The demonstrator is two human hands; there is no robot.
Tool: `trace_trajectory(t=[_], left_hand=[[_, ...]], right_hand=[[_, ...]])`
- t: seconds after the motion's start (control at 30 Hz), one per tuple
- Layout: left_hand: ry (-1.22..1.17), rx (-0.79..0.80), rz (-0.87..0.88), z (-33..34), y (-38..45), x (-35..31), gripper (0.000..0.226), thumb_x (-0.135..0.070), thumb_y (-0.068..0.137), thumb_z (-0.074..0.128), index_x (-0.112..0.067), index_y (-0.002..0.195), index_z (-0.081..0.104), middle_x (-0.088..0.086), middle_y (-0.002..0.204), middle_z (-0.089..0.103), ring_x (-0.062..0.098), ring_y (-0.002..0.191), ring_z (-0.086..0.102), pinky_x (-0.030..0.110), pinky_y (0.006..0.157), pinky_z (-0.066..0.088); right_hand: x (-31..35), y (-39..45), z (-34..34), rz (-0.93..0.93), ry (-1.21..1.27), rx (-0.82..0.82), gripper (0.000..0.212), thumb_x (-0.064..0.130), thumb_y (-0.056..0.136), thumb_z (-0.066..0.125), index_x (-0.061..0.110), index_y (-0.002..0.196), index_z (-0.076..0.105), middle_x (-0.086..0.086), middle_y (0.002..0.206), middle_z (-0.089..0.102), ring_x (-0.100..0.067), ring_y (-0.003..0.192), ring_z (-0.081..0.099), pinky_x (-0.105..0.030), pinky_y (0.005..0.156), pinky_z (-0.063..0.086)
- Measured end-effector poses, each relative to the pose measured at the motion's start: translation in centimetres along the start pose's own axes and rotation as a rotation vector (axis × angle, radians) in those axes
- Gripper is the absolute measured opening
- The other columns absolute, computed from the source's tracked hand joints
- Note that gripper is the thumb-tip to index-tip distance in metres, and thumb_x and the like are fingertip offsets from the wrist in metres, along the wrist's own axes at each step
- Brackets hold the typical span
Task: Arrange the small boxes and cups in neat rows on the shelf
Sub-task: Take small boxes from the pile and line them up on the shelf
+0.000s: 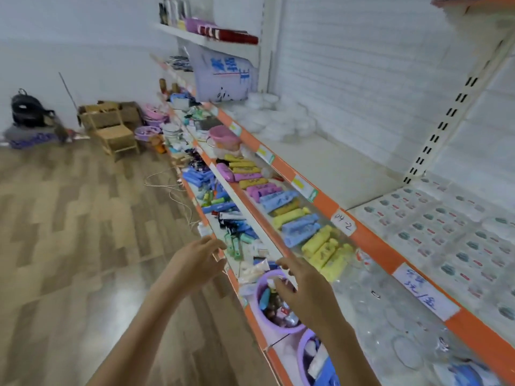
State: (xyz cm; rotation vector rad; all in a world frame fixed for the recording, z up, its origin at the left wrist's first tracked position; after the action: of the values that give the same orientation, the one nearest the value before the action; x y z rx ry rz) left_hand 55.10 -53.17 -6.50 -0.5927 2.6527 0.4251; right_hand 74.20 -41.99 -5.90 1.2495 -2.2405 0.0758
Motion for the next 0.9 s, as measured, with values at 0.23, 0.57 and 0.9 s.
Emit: trace_trajectory(t=[0.23, 0.57, 0.9], left_hand=[[-0.010, -0.079, -0.079, -3.5, 4.1, 8.8, 0.025, -0.028, 0.086, 0.059, -0.021, 0.109, 0.061, -0.006, 0.108, 0.060, 0.014, 0.088, 0.061, 0.028, 0.073, 0.047], [0.003, -0.018, 0.021, -7.7, 18.0, 20.2, 0.023, -0.029, 0.087, 0.057, -0.024, 0.109, 0.060, -0.017, 0.094, 0.049, 0.001, 0.086, 0.052, 0.019, 0.074, 0.043], [0.037, 0.036, 0.220, -8.1, 36.6, 22.1, 0.026, -0.033, 0.090, 0.053, -0.027, 0.116, 0.055, -0.012, 0.107, 0.054, 0.003, 0.086, 0.052, 0.012, 0.070, 0.042]], right_hand=[[4.3, 10.8, 4.5, -0.103, 0.010, 0.044, 0.036, 0.033, 0.090, 0.055, 0.023, 0.124, 0.052, 0.008, 0.116, 0.057, -0.006, 0.102, 0.053, -0.012, 0.080, 0.038], [7.5, 29.1, 7.9, -0.086, -0.014, 0.009, 0.034, 0.032, 0.089, 0.055, 0.025, 0.121, 0.053, 0.008, 0.117, 0.055, -0.009, 0.110, 0.047, -0.020, 0.088, 0.037], [1.6, 43.8, 2.3, -0.021, -0.138, -0.144, 0.031, 0.025, 0.087, 0.061, 0.021, 0.117, 0.058, 0.006, 0.116, 0.057, -0.014, 0.113, 0.045, -0.020, 0.087, 0.034]])
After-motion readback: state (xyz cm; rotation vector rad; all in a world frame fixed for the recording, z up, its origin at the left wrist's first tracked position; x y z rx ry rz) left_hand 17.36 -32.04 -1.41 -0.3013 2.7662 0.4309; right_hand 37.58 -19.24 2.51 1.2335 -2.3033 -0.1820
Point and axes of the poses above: each hand's wrist, its own y-axis towards the middle knuckle, its own z-axis out of the palm, x = y × z, the point moved 4 cm from there along y, towards the middle knuckle
